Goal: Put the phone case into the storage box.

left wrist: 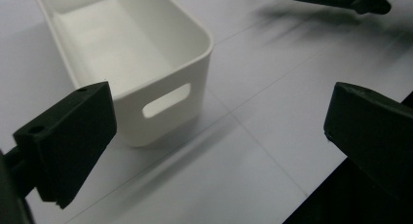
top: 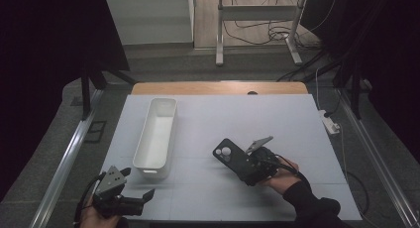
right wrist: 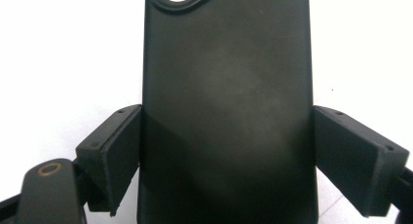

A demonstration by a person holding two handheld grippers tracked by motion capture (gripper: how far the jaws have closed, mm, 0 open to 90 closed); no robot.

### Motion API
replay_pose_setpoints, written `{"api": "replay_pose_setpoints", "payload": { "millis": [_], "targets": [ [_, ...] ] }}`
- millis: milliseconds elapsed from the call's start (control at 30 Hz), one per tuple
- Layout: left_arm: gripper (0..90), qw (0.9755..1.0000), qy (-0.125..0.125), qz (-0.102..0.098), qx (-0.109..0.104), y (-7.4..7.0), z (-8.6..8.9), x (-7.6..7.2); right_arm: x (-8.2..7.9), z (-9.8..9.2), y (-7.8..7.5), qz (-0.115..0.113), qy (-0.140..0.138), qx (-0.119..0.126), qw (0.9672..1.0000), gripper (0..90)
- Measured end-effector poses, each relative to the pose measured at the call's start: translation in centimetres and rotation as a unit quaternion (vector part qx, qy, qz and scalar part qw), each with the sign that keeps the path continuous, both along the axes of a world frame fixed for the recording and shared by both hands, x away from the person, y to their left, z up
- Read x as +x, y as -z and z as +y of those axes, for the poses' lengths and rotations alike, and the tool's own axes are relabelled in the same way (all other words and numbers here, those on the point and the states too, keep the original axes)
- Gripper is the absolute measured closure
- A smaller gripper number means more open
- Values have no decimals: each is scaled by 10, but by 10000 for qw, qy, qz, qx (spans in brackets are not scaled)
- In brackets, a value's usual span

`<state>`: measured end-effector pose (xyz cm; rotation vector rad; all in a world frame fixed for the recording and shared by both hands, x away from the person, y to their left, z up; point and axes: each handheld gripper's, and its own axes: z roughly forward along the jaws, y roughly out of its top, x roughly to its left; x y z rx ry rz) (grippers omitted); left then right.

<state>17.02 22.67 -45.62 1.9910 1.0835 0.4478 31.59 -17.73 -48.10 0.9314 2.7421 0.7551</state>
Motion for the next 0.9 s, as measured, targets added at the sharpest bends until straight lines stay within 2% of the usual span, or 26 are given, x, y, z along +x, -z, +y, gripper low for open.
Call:
{"api": "replay_pose_setpoints", "payload": {
  "millis": [167, 267, 300, 433, 767, 900],
  "targets": [
    [0, 9997, 133, -184, -25, -5, -8, 0, -4, -4, -4, -50, -32, 76, 10000, 147],
    [0, 9996, 190, -213, -78, -7, -11, 1, -7, -8, -8, -59, -44, 177, 9998, 147],
    [0, 9993, 269, -227, -155, -8, -12, 3, -7, -10, -9, -73, -42, 213, 9997, 148],
    [0, 9986, 422, -240, -216, -9, -16, 6, -9, -13, -12, -124, -44, 292, 9995, 147],
    [0, 9952, 871, -407, -175, -13, -28, 21, -17, -23, -22, -174, -101, 563, 9982, 147],
    [0, 9946, 937, -430, -152, -15, -33, 25, -19, -26, -24, -183, -105, 613, 9979, 147]
  ]
}}
